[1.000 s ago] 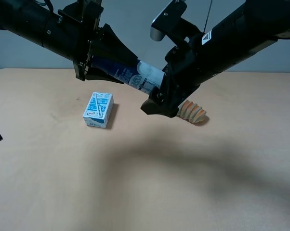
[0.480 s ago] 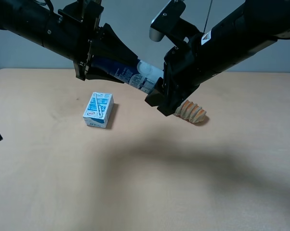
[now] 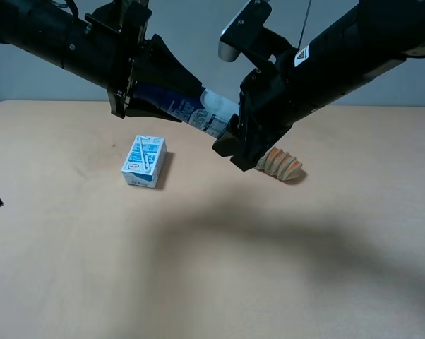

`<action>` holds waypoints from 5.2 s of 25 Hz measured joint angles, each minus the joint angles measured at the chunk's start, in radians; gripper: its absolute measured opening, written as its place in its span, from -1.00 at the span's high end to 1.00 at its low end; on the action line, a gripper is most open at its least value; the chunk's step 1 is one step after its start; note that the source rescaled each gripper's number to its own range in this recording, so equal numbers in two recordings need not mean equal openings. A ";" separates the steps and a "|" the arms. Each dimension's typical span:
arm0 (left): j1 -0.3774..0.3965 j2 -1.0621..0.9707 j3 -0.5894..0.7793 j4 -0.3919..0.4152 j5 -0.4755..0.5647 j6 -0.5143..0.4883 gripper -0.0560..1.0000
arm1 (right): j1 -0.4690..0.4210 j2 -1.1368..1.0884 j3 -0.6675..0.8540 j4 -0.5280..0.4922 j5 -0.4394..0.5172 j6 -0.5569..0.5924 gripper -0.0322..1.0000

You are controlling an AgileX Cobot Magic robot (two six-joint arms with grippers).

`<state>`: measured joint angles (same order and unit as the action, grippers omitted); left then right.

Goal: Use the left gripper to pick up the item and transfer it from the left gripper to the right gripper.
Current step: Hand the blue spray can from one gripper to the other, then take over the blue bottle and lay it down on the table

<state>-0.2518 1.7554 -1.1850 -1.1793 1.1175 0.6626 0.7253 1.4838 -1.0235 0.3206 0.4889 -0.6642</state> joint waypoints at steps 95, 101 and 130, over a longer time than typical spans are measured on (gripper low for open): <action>0.363 -1.205 0.368 0.796 -0.036 -0.296 -1.00 | 0.000 0.005 0.000 0.008 0.015 0.028 0.94; 0.363 -1.445 0.443 0.928 -0.034 -0.367 -1.00 | 0.000 0.005 0.000 0.018 0.015 0.028 0.94; 0.290 -1.760 0.662 1.189 0.003 -0.641 -0.96 | 0.000 0.005 0.000 0.036 0.015 0.051 0.94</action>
<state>0.0384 -0.0045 -0.5226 0.0094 1.1208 0.0219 0.7253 1.4889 -1.0235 0.3570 0.5044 -0.6136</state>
